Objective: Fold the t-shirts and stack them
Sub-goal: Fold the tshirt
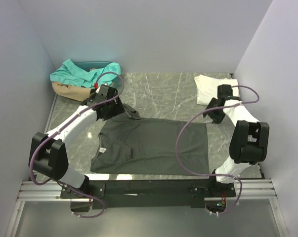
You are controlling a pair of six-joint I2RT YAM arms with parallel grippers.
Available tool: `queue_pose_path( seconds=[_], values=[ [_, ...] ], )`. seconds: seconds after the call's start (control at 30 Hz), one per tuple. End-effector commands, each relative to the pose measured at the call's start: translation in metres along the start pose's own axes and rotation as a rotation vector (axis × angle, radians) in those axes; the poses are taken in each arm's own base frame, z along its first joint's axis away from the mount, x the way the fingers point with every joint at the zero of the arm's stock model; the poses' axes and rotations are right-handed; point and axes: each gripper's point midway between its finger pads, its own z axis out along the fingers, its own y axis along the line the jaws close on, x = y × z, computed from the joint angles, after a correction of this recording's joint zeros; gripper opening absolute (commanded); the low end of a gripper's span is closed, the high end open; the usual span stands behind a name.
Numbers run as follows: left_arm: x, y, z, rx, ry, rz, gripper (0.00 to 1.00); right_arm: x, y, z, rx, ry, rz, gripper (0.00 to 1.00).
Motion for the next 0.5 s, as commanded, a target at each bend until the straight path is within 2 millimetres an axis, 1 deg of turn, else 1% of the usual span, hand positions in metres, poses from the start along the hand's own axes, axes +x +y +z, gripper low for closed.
queue_pose_path(
  seconds=[0.0, 0.03, 0.17, 0.27, 0.37, 0.47],
  values=[
    [-0.006, -0.004, -0.006, 0.015, 0.002, 0.043, 0.76, -0.027, -0.008, 0.008, -0.034, -0.04, 0.038, 0.6],
    [-0.003, -0.002, -0.004, 0.009, 0.011, 0.046, 0.75, -0.03, -0.007, 0.011, -0.043, -0.047, 0.044, 0.6],
    [0.005, 0.002, -0.001, 0.003, 0.04, 0.053, 0.75, -0.027, -0.012, 0.029, -0.029, -0.019, 0.041, 0.58],
    [0.007, 0.001, 0.003, 0.001, 0.051, 0.055, 0.75, -0.027, -0.013, 0.039, -0.028, -0.012, 0.042, 0.56],
    [0.005, 0.0, 0.006, -0.009, 0.059, 0.063, 0.75, -0.03, -0.01, 0.044, -0.035, -0.007, 0.051, 0.55],
    [0.007, 0.002, 0.01, -0.022, 0.068, 0.066, 0.75, -0.026, -0.007, 0.048, -0.05, 0.015, 0.055, 0.53]
  ],
)
